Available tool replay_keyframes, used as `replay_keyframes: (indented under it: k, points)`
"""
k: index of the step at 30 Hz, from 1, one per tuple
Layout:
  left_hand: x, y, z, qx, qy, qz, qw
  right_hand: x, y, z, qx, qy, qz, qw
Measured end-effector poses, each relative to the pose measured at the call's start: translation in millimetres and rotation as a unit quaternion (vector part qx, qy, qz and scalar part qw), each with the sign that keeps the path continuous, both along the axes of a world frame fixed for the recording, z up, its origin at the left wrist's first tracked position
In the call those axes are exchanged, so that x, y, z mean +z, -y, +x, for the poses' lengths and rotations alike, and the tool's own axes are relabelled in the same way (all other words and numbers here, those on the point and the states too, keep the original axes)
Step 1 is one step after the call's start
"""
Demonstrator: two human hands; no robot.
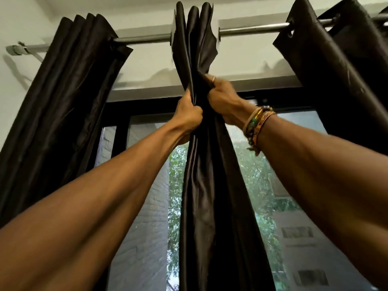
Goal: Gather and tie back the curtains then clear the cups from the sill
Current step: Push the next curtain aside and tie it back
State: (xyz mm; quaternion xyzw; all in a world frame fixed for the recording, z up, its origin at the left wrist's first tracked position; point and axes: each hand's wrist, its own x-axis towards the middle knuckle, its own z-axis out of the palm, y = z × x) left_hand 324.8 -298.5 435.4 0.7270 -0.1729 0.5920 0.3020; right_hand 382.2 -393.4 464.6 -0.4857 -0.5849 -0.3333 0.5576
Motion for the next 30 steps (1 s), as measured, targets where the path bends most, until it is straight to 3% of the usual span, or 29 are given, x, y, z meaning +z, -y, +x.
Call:
replay_keyframes:
  k: [5, 9, 11, 14, 15, 18, 23, 27, 30]
  points:
    - [-23.8, 10.1, -8.7, -0.117, -0.016, -0.056, 0.991, -3.3, 18.8, -16.2, 0.03, -0.034, -0.065, 0.997]
    - [-58.8, 17.3, 0.9, -0.14, -0.006, -0.08, 0.987, -15.9, -1.3, -21.9, 0.107, -0.106, -0.057, 0.987]
    - [-74.6, 13.2, 3.6, -0.132, -0.006, -0.091, 0.987, -22.5, -8.1, -20.8, 0.032, -0.107, -0.066, 0.992]
    - [-99.8, 11.7, 7.3, -0.034, -0.031, -0.051, 0.998, -33.4, -17.1, -21.0, -0.225, -0.071, -0.055, 0.97]
    - [-108.7, 14.1, 8.6, -0.009, -0.03, -0.035, 0.999, -38.8, -19.6, -23.4, -0.222, -0.078, -0.029, 0.971]
    - [-140.1, 24.4, 6.1, -0.032, -0.004, -0.038, 0.999, -60.8, -26.7, -28.1, -0.124, -0.112, -0.004, 0.986]
    - [-216.2, 12.3, 2.9, -0.147, -0.053, -0.103, 0.982, -133.9, -18.1, -20.5, 0.122, -0.193, -0.101, 0.968]
    - [-285.4, 3.2, 4.1, -0.249, -0.104, -0.189, 0.944, -218.8, -9.7, -16.9, 0.148, -0.236, -0.146, 0.949]
    - [-335.9, 1.9, 4.9, -0.217, -0.125, -0.242, 0.937, -289.4, -13.0, -21.5, 0.144, -0.302, -0.134, 0.933]
